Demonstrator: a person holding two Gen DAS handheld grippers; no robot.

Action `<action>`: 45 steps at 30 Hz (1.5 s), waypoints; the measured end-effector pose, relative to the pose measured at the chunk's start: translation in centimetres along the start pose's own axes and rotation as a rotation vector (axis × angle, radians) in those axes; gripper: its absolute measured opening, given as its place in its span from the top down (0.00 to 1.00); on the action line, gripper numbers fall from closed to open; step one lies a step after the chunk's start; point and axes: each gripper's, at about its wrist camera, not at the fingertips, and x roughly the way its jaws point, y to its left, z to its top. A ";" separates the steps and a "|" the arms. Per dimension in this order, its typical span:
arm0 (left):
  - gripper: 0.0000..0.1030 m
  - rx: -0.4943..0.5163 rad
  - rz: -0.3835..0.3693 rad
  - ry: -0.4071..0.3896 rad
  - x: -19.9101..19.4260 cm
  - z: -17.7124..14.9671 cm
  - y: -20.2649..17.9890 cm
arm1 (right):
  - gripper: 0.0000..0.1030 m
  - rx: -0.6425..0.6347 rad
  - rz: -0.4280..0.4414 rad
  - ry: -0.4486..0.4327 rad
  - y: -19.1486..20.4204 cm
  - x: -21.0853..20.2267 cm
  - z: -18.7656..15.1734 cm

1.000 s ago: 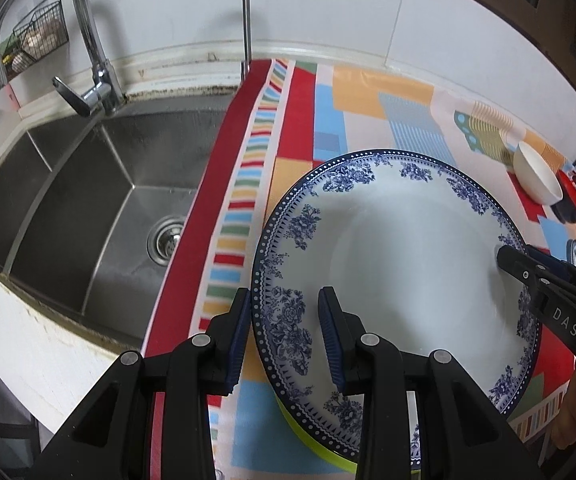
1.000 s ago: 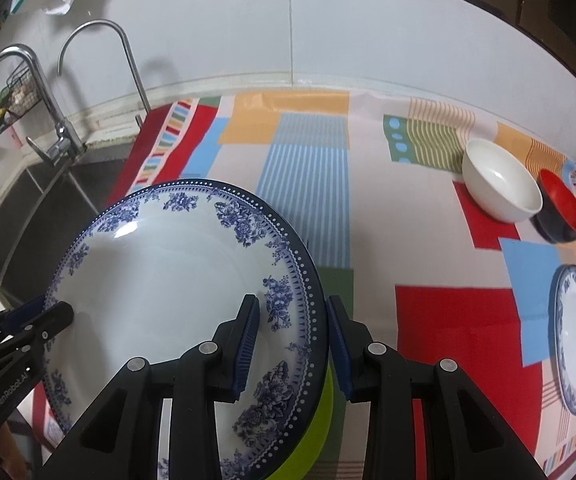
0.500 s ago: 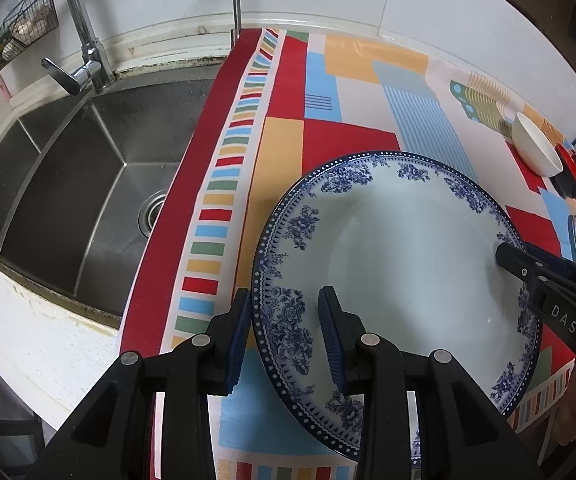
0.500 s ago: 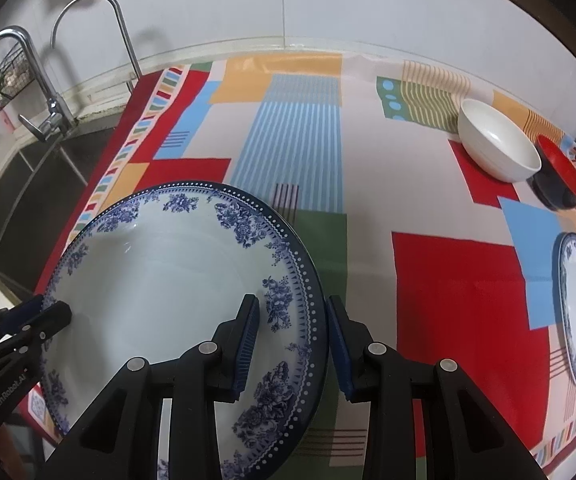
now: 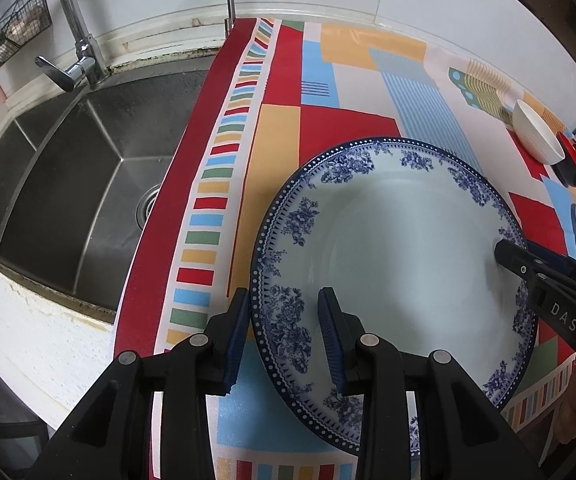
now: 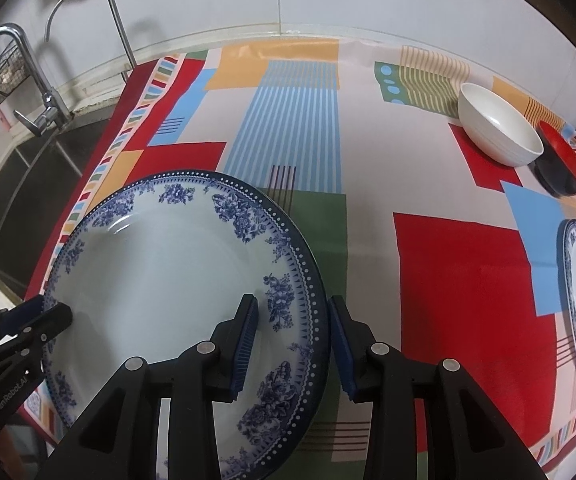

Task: Organize plates and bowls
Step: 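Open both grippers and pull back from the stacked plates, then move both grippers to the second blue-rimmed plate beside the pink bowl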

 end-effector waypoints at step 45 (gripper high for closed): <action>0.20 0.267 -0.157 -0.368 -10.8 2.6 -15.9 | 0.30 0.159 -0.176 -0.351 -11.7 -14.0 -3.1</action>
